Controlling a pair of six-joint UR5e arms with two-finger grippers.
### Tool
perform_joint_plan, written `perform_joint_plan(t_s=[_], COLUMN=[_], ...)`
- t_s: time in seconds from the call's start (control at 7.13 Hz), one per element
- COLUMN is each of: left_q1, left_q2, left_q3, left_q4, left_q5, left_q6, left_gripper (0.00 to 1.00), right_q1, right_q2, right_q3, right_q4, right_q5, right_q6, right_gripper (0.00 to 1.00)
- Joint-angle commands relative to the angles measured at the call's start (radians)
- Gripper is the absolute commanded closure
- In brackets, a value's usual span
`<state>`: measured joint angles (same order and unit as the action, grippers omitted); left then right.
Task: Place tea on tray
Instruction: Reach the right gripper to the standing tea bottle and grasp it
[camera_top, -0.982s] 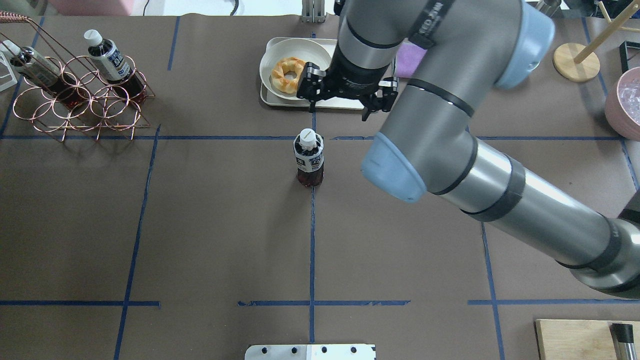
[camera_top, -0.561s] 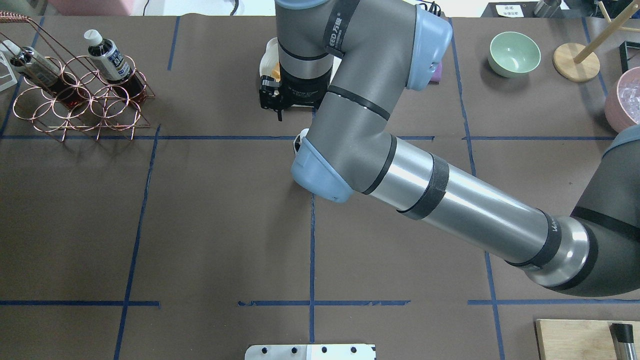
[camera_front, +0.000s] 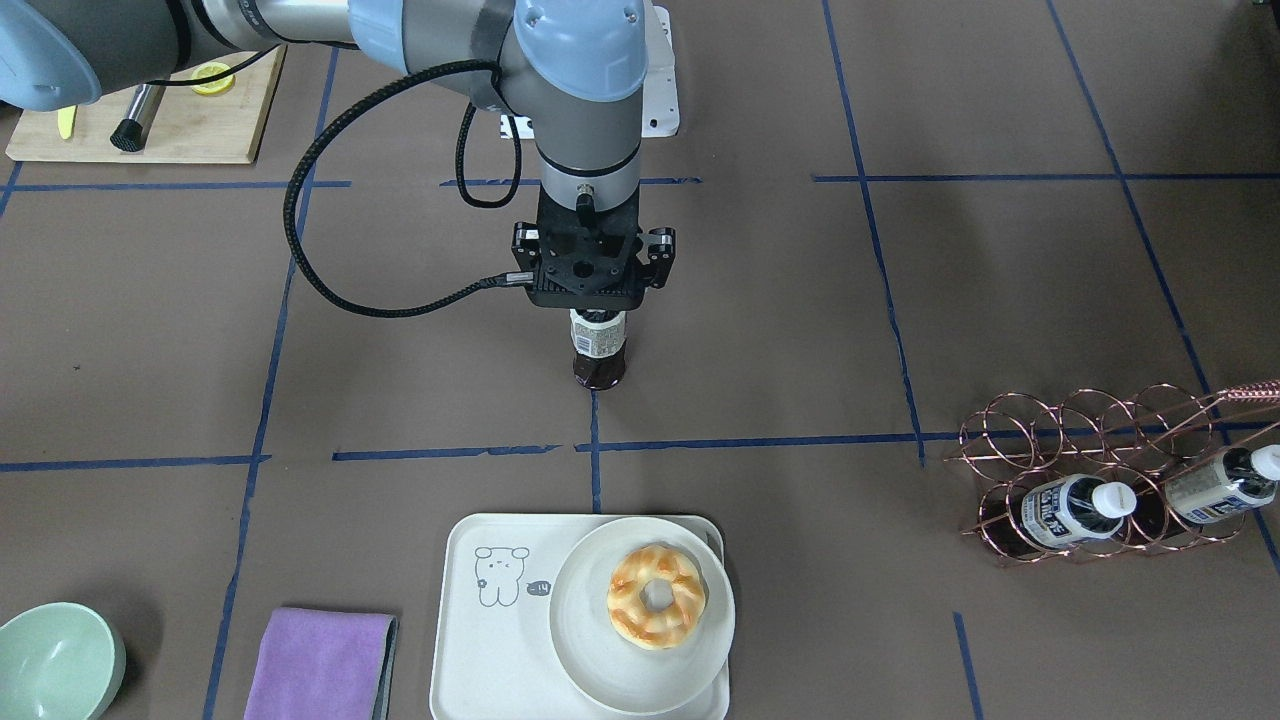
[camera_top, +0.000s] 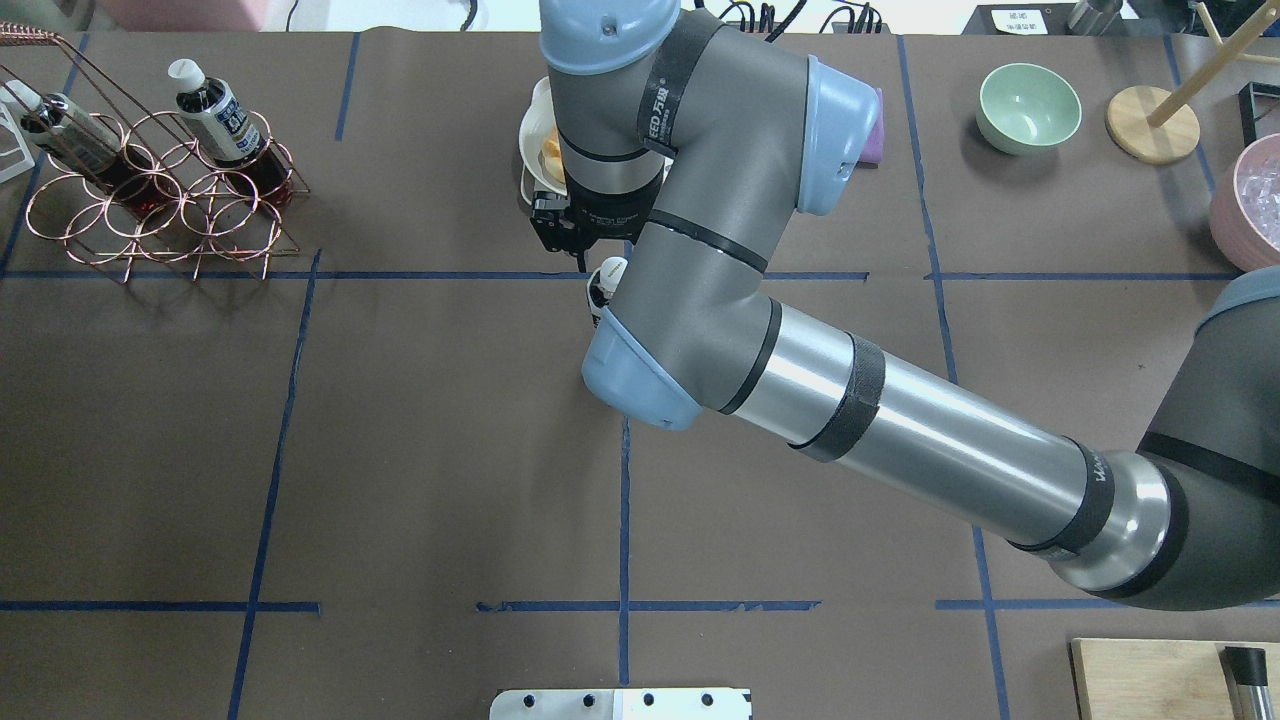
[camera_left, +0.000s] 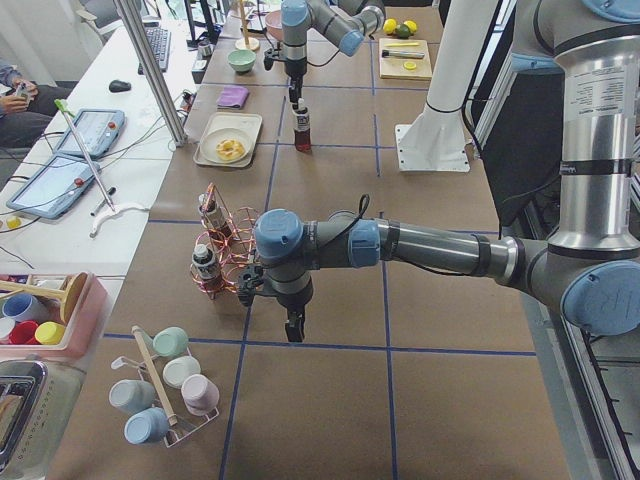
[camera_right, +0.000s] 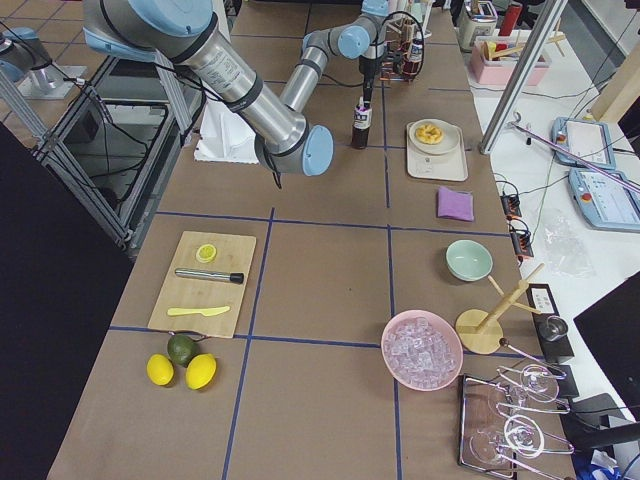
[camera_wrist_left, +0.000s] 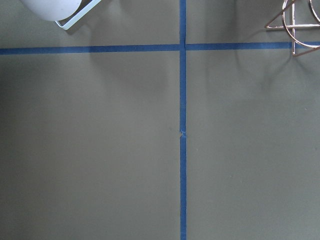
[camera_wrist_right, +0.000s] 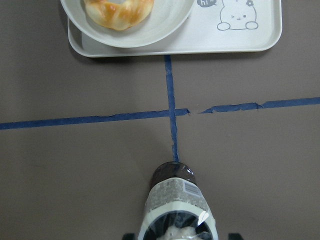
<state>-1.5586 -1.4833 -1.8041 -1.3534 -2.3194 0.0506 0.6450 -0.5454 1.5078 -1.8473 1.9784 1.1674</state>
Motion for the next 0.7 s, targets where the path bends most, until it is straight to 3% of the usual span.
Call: perform_joint_plan(t_s=[0.0, 0.28, 0.56], left_q1=[0.000, 0.000, 0.000], left_q2=[0.000, 0.000, 0.000], left_q3=[0.000, 0.000, 0.000], left_q4=[0.000, 0.000, 0.000], left_q5=[0.000, 0.000, 0.000], left_q6=[0.000, 0.000, 0.000], left_gripper=[0.00, 0.00, 0.00], right_q1=[-0.005, -0.010, -0.013], right_q2=[-0.001, -0.002, -0.002], right_q3=[0.002, 0.002, 0.005], right_q4=[0.000, -0.001, -0.015], right_q5=[-0.001, -0.001, -0.009], right_q6=[0.000, 0.000, 0.001], right_gripper=[0.38, 0.46, 0.89])
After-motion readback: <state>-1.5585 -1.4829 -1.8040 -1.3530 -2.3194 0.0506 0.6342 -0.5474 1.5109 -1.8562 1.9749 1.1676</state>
